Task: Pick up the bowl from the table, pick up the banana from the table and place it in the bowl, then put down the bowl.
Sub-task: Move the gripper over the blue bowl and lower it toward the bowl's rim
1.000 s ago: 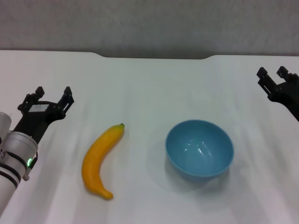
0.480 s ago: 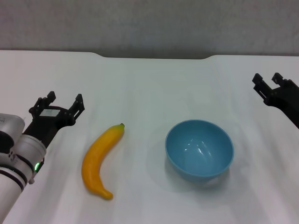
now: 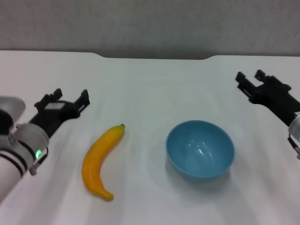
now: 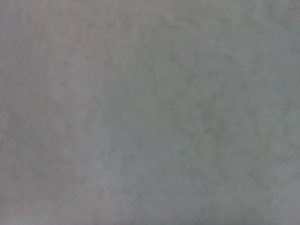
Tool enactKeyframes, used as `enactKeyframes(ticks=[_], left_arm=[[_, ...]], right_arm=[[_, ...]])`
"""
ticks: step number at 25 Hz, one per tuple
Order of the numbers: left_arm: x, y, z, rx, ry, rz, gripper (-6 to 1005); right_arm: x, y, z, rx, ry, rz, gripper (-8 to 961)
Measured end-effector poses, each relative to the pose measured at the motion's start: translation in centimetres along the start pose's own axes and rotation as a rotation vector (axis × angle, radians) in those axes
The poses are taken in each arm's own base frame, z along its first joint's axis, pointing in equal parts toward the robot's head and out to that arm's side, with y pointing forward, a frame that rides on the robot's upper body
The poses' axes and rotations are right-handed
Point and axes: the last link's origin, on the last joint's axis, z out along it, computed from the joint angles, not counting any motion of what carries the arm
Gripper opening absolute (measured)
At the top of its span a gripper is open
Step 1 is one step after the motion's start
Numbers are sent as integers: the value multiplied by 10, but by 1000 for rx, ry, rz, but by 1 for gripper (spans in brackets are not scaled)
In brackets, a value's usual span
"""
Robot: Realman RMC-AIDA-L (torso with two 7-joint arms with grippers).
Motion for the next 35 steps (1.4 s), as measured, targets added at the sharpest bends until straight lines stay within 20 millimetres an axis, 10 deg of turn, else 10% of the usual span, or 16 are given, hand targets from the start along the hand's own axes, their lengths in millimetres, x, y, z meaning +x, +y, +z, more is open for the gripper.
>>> enactKeyframes(ticks=[15, 25, 35], left_arm=[[36, 3, 12, -1, -314, 44, 795], [42, 1, 10, -8, -307, 39, 795], [43, 2, 11, -11, -304, 41, 795]], right_arm=[[-52, 32, 1, -6, 114, -11, 638], [-65, 16, 5, -231, 361, 147, 638], [-61, -3, 22, -95, 670, 36, 638]])
